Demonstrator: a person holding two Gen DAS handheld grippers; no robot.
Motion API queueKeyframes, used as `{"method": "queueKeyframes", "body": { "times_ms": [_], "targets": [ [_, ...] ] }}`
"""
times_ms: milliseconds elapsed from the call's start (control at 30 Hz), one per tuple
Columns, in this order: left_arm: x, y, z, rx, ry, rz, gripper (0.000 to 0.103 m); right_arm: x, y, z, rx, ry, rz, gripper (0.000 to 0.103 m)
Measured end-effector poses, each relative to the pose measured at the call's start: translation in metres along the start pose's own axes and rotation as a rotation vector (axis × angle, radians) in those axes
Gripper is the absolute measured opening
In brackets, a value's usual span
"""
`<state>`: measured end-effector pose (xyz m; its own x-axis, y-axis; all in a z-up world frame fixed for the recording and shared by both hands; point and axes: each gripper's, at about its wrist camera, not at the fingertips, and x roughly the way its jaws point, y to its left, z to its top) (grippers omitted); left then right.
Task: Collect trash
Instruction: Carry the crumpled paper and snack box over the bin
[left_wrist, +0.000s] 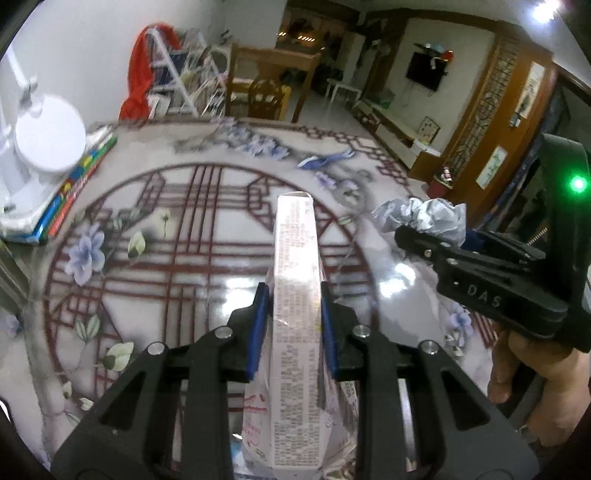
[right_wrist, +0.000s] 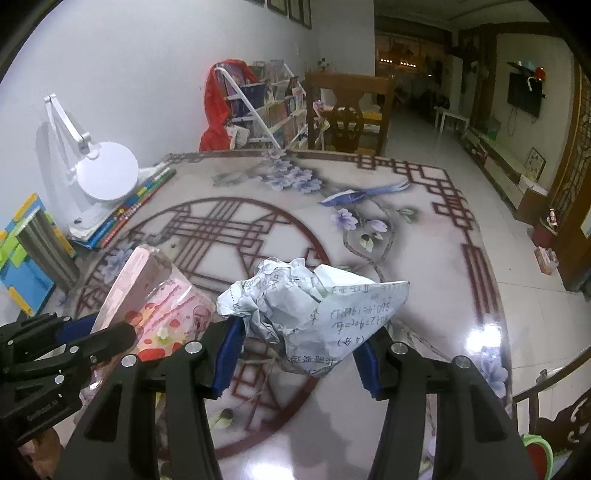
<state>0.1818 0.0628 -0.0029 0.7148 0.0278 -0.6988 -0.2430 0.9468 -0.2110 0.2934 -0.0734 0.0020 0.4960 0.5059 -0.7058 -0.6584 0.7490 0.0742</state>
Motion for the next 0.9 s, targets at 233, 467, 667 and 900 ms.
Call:
{"method": "queueKeyframes", "body": {
  "times_ms": [233,467,667,900],
  "targets": [
    [-0.030,-0.042,0.001,0.122,-0.049,-0.029,0.026,-0.049,-0.018,-0.013,0.054,-0.042,-0.003,0.051],
    [-0.041,-0.079,-0.008,0.202,-0.043,-0.063,0.026,-0.097,-0.052,-0.036,0.119,-0.073,-0.036,0.051],
    [-0.044,-0.115,-0.013,0.237,-0.038,-0.112,0.026,-0.135,-0.088,-0.067,0.180,-0.090,-0.080,0.051],
    [-0.039,-0.169,-0.023,0.289,-0.022,-0.180,0.026,-0.173,-0.140,-0.105,0.255,-0.102,-0.150,0.051]
  ]
}}
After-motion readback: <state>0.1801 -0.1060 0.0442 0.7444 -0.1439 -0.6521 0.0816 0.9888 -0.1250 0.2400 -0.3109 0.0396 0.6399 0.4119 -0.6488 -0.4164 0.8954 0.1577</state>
